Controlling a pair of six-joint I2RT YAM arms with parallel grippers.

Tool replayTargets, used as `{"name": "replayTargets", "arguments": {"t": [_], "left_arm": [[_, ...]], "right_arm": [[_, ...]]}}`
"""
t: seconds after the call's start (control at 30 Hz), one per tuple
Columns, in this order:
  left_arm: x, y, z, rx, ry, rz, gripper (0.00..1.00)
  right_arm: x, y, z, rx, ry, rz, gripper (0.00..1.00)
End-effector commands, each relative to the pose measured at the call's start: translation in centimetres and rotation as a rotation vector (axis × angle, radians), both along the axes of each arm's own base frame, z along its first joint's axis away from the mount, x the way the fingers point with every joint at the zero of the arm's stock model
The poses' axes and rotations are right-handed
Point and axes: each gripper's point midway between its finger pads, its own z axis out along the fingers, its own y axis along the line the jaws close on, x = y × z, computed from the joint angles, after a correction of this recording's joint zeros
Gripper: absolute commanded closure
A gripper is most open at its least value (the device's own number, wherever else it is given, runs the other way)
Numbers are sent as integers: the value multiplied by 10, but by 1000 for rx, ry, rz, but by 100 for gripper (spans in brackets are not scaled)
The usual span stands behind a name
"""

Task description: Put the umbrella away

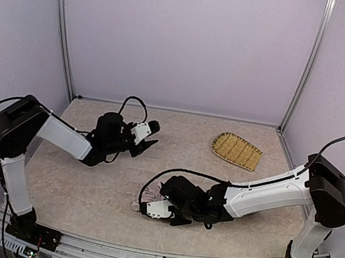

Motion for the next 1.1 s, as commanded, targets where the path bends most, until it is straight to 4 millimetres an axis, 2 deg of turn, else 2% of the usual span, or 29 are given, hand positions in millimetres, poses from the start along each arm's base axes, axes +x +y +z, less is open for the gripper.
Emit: {"name": "replayTargets", "arguments": {"t": [0.0, 0.03, 0.17, 0.2, 0.27, 0.37, 0.47, 0.53, 0.6, 0.73, 0.87, 0.93, 1.07], "left_arm": [[-49, 44, 68, -215, 12, 178, 54], [-78, 49, 60, -225, 52, 147, 54], [-187, 39, 51, -267, 119, -159, 56], [-208, 37, 47, -280, 147, -224, 56], [-227, 41, 38, -297, 186, -268, 55], [-238, 39, 2, -187, 261, -286, 47], [-240, 29, -13, -104, 306, -309, 37], [-241, 25, -19, -64, 298, -337, 9], [-239, 17, -20, -27, 288, -370, 3], [-225, 1, -36, 52, 331, -402, 1], [-209, -4, -53, 59, 392, -444, 1], [-209, -5, -66, 79, 463, -479, 1], [-226, -16, -69, 76, 508, -579, 1]], "right_arm": [[-54, -77, -85, -357, 254, 35, 100], [-56, -76, -85, -348, 265, 35, 100], [-58, -79, -89, -332, 283, 36, 100], [-57, -79, -90, -327, 278, 37, 100], [-52, -80, -90, -326, 238, 39, 100], [-34, -82, -87, -322, 118, 39, 100], [-31, -76, -80, -282, 64, 81, 100], [-31, -73, -77, -273, 41, 108, 100], [-30, -72, -75, -274, 16, 125, 100], [-25, -70, -73, -263, -46, 147, 100], [-25, -64, -69, -240, -57, 164, 100], [-26, -60, -64, -225, -60, 181, 100], [-27, -52, -58, -200, -50, 194, 100]]}}
